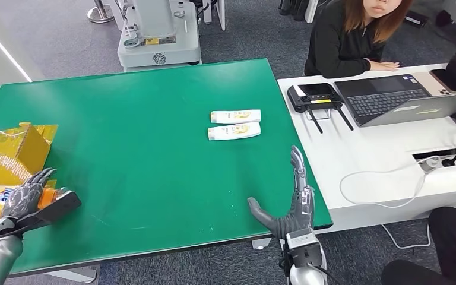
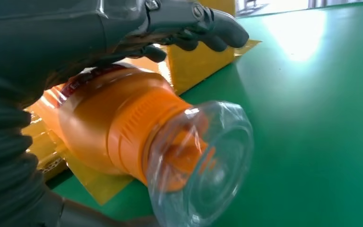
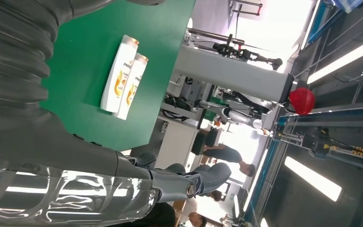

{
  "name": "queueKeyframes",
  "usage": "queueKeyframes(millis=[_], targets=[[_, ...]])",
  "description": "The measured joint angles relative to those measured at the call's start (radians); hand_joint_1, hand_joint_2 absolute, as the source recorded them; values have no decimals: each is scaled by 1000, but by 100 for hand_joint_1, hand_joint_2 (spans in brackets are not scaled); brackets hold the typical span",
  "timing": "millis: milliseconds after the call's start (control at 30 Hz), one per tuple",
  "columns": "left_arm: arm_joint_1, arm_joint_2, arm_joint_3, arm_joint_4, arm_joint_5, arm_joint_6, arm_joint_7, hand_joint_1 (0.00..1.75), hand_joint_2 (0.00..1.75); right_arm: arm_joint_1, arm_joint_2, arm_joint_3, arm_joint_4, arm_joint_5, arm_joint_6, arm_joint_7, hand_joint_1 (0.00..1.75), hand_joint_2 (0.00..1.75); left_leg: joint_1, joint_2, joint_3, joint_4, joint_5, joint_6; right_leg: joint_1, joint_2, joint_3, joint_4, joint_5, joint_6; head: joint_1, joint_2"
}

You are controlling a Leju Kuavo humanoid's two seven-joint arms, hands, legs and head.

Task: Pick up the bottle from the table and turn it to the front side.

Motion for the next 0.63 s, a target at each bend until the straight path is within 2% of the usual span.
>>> queueKeyframes(millis=[133, 233, 467, 633], targets=[[-46, -4, -51, -4, -78, -81, 151, 0, 175, 12, 0, 0, -8, 16, -2, 9, 0, 175, 0, -1, 1, 0, 0, 0, 0, -1, 2, 0, 0, 0, 0, 0], [-68, -3, -88, -13, -116, -109, 224, 0, 175, 24, 0, 0, -19, 31, -2, 18, 0, 175, 0, -1, 2, 0, 1, -1, 0, 0, 1, 0, 1, -1, 0, 0], [-88, 10, -153, -40, -163, -161, 295, 0, 175, 33, 0, -1, -22, 44, 0, 21, 0, 175, 0, 0, 1, 0, 1, -2, 0, 0, 1, 1, 1, -1, 0, 0], [-99, 9, -187, -45, -182, -231, 336, 0, 175, 40, 4, -1, -22, 58, -4, 20, 0, 175, 0, 0, 1, 0, 1, -2, 0, 0, 1, 0, 1, -1, 0, 0]])
